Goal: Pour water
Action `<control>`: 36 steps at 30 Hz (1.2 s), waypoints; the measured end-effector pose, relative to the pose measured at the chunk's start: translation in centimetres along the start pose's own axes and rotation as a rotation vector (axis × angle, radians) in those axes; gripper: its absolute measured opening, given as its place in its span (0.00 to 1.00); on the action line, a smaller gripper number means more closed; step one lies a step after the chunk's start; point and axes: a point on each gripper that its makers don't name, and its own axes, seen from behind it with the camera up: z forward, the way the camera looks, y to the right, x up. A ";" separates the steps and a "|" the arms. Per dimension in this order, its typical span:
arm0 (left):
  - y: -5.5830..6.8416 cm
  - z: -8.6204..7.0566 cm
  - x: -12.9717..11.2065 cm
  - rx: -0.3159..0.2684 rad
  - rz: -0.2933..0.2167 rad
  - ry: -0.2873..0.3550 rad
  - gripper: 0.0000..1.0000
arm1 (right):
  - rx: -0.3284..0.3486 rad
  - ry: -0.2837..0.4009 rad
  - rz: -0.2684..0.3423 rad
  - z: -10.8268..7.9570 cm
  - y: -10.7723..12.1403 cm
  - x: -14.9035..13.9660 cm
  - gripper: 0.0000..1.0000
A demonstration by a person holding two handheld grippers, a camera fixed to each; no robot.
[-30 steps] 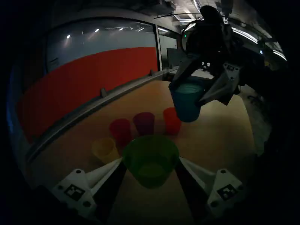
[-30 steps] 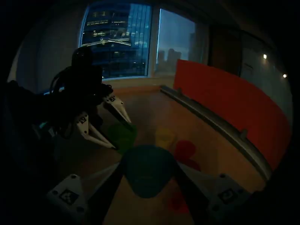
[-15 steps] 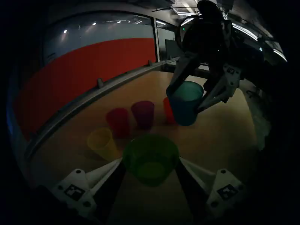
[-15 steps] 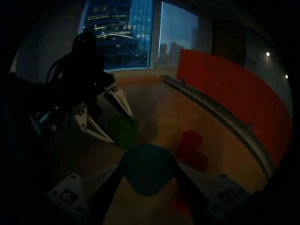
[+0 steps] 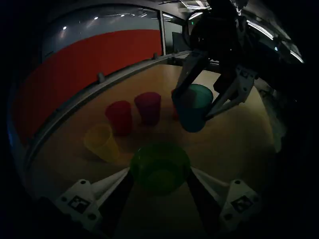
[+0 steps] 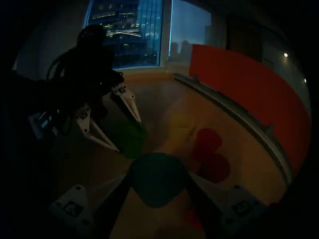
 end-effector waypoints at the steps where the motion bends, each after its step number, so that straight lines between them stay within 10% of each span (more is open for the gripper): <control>1: 0.0 0.1 -0.1 -0.002 0.000 -0.004 0.88 | -0.003 -0.002 -0.002 0.2 0.1 -0.1 0.95; 36: 0.5 1.5 -2.1 -0.039 -0.039 -0.014 0.90 | -0.018 -0.041 -0.007 2.1 -0.2 -2.5 0.97</control>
